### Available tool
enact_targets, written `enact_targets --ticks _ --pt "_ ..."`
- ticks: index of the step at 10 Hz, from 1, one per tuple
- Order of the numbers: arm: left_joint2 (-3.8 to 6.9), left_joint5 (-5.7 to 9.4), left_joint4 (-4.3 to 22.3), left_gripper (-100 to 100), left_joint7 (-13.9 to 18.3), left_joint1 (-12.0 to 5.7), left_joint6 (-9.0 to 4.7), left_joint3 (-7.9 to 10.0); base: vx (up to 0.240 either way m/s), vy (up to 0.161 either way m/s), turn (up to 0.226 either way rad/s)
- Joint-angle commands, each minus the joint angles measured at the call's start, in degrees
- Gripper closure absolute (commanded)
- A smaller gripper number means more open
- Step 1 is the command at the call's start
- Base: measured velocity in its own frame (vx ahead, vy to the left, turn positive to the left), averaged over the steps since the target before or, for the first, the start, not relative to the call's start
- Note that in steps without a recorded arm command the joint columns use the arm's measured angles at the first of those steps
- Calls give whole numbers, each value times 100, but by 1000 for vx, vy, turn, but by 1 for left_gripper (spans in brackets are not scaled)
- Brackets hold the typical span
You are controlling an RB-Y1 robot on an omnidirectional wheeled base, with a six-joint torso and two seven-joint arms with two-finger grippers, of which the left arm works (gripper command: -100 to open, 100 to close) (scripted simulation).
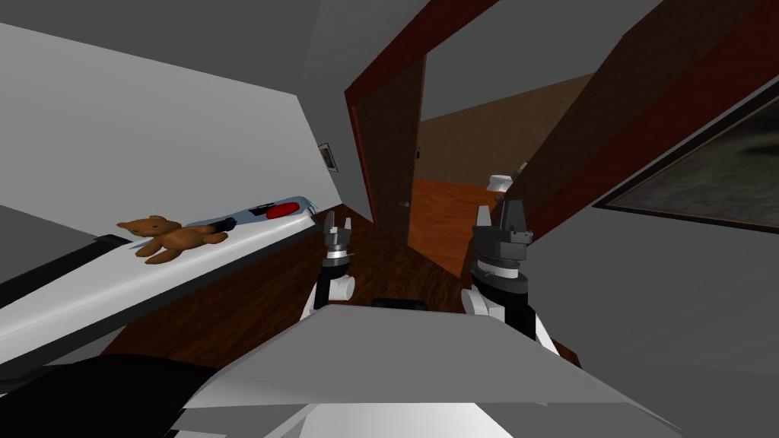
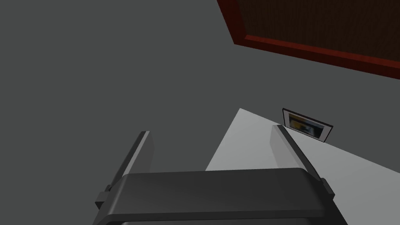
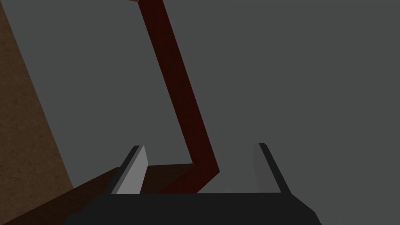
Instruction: Push the door open
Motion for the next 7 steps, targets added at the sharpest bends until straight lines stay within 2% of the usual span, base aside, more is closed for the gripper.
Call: enact_targets --ticks 1,7 --pt "50 10 211 -100 12 -52 -84 -8 76 5 -51" --pt "176 15 992 -100 11 -354 -252 -79 94 17 -64"
